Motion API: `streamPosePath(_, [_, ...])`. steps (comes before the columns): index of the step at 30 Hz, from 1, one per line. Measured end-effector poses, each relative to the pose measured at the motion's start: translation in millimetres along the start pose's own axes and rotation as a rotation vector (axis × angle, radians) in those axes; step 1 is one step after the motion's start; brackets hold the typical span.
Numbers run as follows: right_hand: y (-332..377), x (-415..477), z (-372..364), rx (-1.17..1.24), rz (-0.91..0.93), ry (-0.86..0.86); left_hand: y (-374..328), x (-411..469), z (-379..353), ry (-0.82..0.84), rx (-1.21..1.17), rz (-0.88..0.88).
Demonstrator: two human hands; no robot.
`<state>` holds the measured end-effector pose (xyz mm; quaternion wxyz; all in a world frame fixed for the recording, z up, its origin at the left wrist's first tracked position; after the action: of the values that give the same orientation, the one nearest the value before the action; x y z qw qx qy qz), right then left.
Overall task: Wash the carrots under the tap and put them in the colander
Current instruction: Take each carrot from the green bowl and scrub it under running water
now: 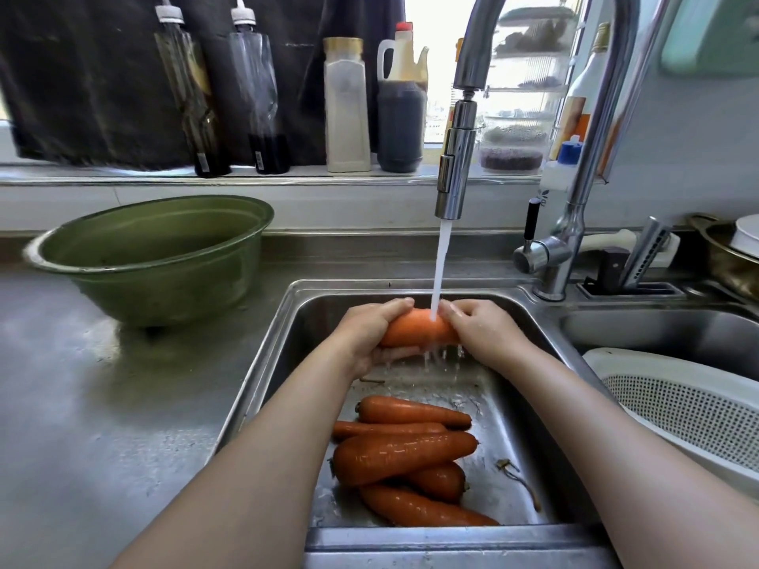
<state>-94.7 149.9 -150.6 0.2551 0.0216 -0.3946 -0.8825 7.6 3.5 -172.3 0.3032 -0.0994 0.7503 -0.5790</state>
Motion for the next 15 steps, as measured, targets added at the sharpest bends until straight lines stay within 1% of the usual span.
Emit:
streamPosePath(2, [-1,-7,-13,0.07,0.014,0.162,1,3,7,-0.027,0.029,-0.005])
streamPosePath(3, [-2,-10,-17,0.073,0.013,0.198,1,5,10,-0.032,0.031,-0.006])
streamPosePath(4, [-3,-12,-18,0.073,0.006,0.193,1,5,12,-0.035,0.032,-0.011])
streamPosePath(6, [-3,-10,-18,0.091,-0.014,0.123,-1,5,14,-0.025,0.039,-0.03])
streamPosePath(10, [2,-5,-2,0.072,-0.045,-0.108,-5,-1,4,0.031,0.078,-0.093])
streamPosePath(11, [3,-5,1,0.059,-0.049,-0.142,-5,-3,2,0.031,0.079,-0.099])
streamPosePath(12, [3,-6,3,0.059,-0.048,-0.144,-5,-3,1,0.03,0.083,-0.104])
streamPosePath(13, [3,-6,1,0.077,-0.046,-0.112,-5,-3,2,0.018,0.099,-0.11])
streamPosePath(15, [2,-8,-6,0.131,-0.021,0.019,-4,-1,9,-0.023,0.131,-0.12])
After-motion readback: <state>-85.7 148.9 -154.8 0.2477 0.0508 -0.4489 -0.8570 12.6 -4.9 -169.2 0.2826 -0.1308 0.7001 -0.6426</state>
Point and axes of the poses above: each hand's wrist, its own x-axis towards the middle knuckle, its own z-axis out of the back of the hand, y = z × x, the point moved 7 cm from there along x, towards the middle knuckle, and after that the axes turned 7 degrees about -y, right-handed, at the moved point
